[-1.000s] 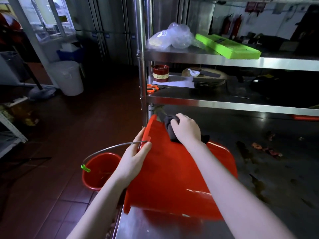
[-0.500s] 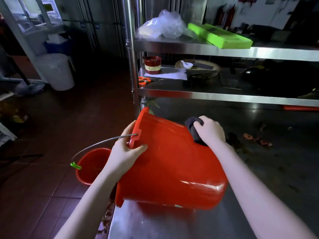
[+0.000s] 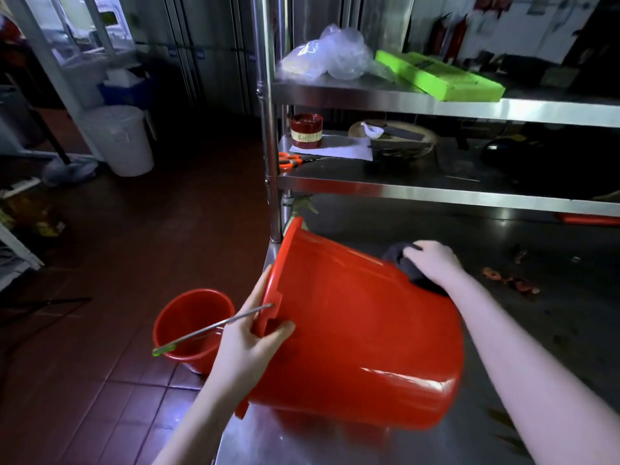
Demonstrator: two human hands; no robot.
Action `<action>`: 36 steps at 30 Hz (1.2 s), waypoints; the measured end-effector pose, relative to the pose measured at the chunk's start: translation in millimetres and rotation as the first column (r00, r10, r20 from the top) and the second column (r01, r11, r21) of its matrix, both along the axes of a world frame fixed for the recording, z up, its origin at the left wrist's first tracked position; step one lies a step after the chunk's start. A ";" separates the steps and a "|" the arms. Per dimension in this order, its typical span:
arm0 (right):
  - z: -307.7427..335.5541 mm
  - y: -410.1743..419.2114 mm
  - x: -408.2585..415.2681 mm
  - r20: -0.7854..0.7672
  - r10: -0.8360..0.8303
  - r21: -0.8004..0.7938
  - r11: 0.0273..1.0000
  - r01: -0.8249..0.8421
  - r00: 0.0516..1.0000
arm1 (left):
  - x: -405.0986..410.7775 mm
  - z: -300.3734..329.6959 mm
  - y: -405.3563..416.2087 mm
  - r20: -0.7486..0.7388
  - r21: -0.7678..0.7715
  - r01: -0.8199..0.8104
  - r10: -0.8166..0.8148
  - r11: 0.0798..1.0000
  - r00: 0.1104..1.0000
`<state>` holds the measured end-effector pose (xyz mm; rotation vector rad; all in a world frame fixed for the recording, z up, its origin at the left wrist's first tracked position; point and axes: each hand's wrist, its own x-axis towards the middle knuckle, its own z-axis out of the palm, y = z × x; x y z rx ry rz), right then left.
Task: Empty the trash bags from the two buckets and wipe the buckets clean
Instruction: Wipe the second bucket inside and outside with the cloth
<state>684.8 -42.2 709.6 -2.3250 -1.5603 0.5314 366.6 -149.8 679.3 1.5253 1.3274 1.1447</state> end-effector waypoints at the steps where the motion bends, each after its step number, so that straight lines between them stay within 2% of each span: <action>1: 3.0 13.8 -13.7 -0.024 0.045 -0.038 0.998 -0.046 0.999 | -0.1 -2.5 -5.4 -0.014 0.013 0.000 0.000 1.000 1.000; 3: 8.4 28.6 -55.2 -0.047 0.145 0.016 0.989 -0.144 0.988 | -3.3 -5.9 -10.4 -0.025 0.025 0.005 -0.004 1.000 1.000; 5: 18.2 23.9 -100.7 -0.047 0.270 0.174 0.950 -0.259 0.962 | -6.2 -6.6 -6.4 -0.034 0.026 0.003 -0.002 1.000 0.999; 9: 20.4 -41.2 -148.2 0.112 0.520 0.444 0.736 -0.511 0.847 | -7.6 4.5 7.9 -0.009 -0.046 0.009 -0.010 0.999 1.000; 11: 20.6 -72.9 -145.8 0.172 0.575 0.440 0.682 -0.584 0.800 | -10.4 11.9 8.6 -0.085 -0.116 -0.011 0.001 0.993 0.996; 12: 23.5 -83.2 -139.8 0.157 0.610 0.385 0.686 -0.617 0.776 | -11.9 15.4 6.3 -0.175 -0.147 -0.053 0.027 0.988 0.984; 14: 34.8 -94.2 -126.1 0.076 0.692 0.193 0.696 -0.691 0.718 | -16.5 20.2 -6.8 -0.395 -0.132 -0.171 0.106 0.976 0.913; 16: 43.0 -99.6 -119.2 0.073 0.750 0.071 0.654 -0.753 0.658 | -22.0 24.2 -30.0 -0.554 -0.065 -0.244 0.168 0.968 0.815; 19: 38.3 -106.3 -121.3 0.142 0.741 0.143 0.641 -0.754 0.657 | -31.8 42.4 -56.5 -0.704 -0.005 -0.365 0.256 0.931 0.663; 21: 29.4 -109.7 -123.2 0.154 0.689 0.259 0.664 -0.701 0.709 | -38.0 51.8 -56.4 -0.735 0.155 -0.405 0.379 0.901 0.562; 22: 24.4 -111.3 -123.4 0.153 0.653 0.327 0.675 -0.662 0.742 | -38.8 56.6 -51.2 -0.695 0.252 -0.413 0.461 0.875 0.552; 23: 19.6 -112.8 -124.8 0.153 0.617 0.386 0.682 -0.621 0.772 | -39.3 57.1 -41.9 -0.627 0.284 -0.416 0.496 0.864 0.601; 24: 16.2 -114.7 -127.7 0.151 0.589 0.427 0.685 -0.590 0.794 | -38.1 57.2 -30.1 -0.535 0.240 -0.401 0.465 0.884 0.705; 26: 13.6 -118.6 -135.4 0.111 0.575 0.473 0.687 -0.552 0.810 | -31.8 53.2 -1.4 -0.314 -0.010 -0.268 0.252 0.963 0.915; 27: 14.1 -120.2 -139.3 0.069 0.577 0.491 0.690 -0.531 0.814 | -25.6 49.1 9.9 -0.178 -0.145 -0.163 0.136 0.976 0.974; 29: 15.3 -120.3 -147.0 0.022 0.537 0.555 0.695 -0.457 0.843 | -11.6 43.0 23.9 0.049 -0.382 -0.039 0.063 0.923 0.997; 31: 8.8 -120.0 -158.1 0.024 0.462 0.617 0.691 -0.377 0.886 | 0.7 43.5 27.9 0.195 -0.545 -0.033 0.164 0.838 0.967; 32: 3.1 -121.7 -165.7 0.022 0.436 0.647 0.680 -0.345 0.900 | 4.2 44.1 28.6 0.213 -0.572 -0.042 0.198 0.819 0.957; 34: -9.4 -128.4 -182.1 0.008 0.416 0.702 0.645 -0.301 0.910 | 6.9 47.3 31.4 0.201 -0.545 -0.047 0.185 0.837 0.962; 36: -17.0 -139.7 -195.5 -0.008 0.469 0.704 0.630 -0.328 0.883 | 6.7 51.1 32.0 0.206 -0.508 -0.036 0.161 0.861 0.965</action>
